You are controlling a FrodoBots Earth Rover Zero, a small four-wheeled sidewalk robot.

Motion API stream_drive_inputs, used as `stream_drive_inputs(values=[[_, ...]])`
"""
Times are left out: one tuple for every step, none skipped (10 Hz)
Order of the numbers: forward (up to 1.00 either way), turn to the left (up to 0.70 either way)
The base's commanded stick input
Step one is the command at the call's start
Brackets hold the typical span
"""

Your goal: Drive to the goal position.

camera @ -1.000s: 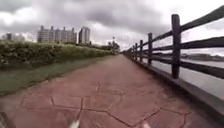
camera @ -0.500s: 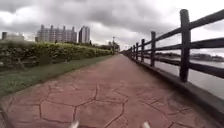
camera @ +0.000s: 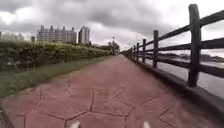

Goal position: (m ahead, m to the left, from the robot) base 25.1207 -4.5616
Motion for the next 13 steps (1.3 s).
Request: stream_drive_inputs(values=[[0.5, 0.02], [0.5, 0.01], [0.5, 0.0], [0.5, 0.0], [0.5, 0.0], [0.5, 0.0], [0.5, 0.0], [0.5, 0.0], [0.5, 0.0], [0.5, 0.0], [0.5, 0.0], [0.5, 0.0], [0.5, 0.0]])
